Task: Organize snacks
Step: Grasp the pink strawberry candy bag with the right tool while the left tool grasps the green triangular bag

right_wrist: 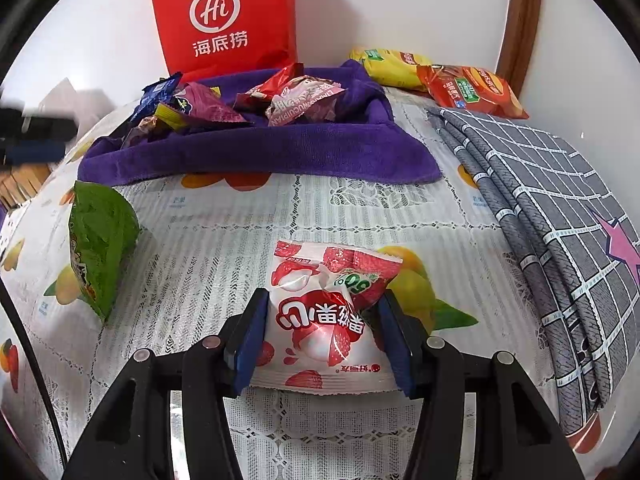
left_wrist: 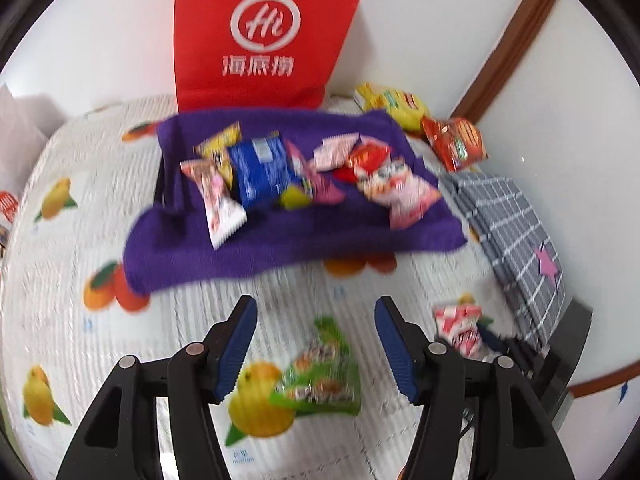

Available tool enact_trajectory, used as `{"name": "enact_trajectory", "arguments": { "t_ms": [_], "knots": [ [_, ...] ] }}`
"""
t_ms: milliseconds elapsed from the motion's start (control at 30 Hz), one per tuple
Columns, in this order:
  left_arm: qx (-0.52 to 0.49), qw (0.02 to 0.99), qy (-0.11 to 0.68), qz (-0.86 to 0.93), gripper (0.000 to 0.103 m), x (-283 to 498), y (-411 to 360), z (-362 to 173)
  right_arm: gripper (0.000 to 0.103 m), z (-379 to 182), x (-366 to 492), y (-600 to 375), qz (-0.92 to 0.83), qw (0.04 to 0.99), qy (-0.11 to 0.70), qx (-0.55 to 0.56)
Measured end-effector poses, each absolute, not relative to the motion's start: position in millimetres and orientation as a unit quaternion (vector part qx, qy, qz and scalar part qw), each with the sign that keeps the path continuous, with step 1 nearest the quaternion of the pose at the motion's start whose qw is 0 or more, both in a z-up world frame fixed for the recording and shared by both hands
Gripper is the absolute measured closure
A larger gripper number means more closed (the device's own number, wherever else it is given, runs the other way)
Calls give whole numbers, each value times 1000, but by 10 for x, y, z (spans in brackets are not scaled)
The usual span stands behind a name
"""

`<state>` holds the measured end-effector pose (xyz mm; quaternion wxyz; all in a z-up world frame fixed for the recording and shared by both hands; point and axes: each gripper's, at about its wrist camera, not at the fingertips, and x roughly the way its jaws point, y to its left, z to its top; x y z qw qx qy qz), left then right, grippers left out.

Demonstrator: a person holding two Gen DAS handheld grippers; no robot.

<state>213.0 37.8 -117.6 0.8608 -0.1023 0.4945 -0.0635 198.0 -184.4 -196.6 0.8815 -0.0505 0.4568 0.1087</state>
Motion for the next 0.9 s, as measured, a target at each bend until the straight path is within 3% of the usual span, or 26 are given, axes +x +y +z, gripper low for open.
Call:
{"name": "enact_trajectory", "arguments": {
  "t_ms": [133, 500, 900],
  "knots": [
    [-111, 858, 495, -80, 35, 1963, 302, -1330, 49, -1967, 1991, -1846, 109, 882, 457, -49],
    [-60, 845, 529, -43, 35, 1979, 16, -1858, 49, -1969, 1998, -1870, 98, 884, 456, -42],
    [-6, 857, 514, -14, 53, 1956, -120, -1891, 49, -1959, 1995, -1884, 101, 884, 456, -36]
  ]
}}
